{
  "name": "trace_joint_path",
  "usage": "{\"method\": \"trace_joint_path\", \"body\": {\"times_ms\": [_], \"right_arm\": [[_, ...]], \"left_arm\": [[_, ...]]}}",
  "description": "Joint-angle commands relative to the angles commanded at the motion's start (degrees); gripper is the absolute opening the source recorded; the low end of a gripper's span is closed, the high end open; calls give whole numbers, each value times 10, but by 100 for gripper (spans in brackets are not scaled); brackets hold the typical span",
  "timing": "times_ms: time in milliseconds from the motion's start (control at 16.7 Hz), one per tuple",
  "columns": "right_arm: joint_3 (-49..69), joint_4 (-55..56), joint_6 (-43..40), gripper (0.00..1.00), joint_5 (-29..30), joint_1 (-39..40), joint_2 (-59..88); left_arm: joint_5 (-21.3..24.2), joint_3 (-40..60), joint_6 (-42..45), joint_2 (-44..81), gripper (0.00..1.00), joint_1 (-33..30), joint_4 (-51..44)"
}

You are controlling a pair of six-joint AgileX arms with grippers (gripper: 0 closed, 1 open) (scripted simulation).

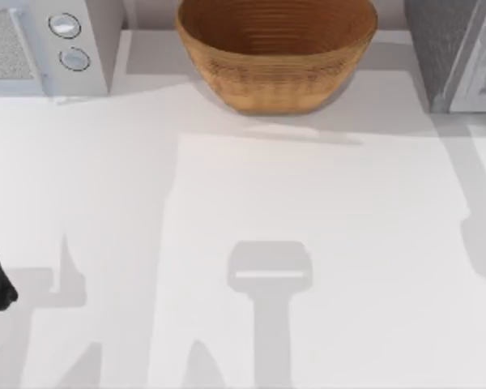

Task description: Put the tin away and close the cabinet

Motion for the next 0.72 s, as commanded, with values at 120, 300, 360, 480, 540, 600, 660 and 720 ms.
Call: {"method": "trace_joint_path", "body": {"times_ms": [120, 300, 360, 480, 540, 600, 660, 720], "right_arm": [[0, 0, 0, 100, 0, 0, 0], [0, 0, 0, 100, 0, 0, 0], [0, 0, 0, 100, 0, 0, 0], [0, 0, 0, 100, 0, 1, 0], [-5, 1, 0, 100, 0, 1, -4], [-16, 4, 0, 100, -1, 1, -12], [-32, 8, 0, 100, -1, 0, -25], [-55, 14, 0, 100, -2, -1, -42]], "left_arm": [[0, 0, 0, 0, 100, 0, 0], [0, 0, 0, 0, 100, 0, 0], [0, 0, 0, 0, 100, 0, 0], [0, 0, 0, 0, 100, 0, 0], [0, 0, 0, 0, 100, 0, 0], [0, 0, 0, 0, 100, 0, 0], [0, 0, 0, 0, 100, 0, 0], [0, 0, 0, 0, 100, 0, 0]]}}
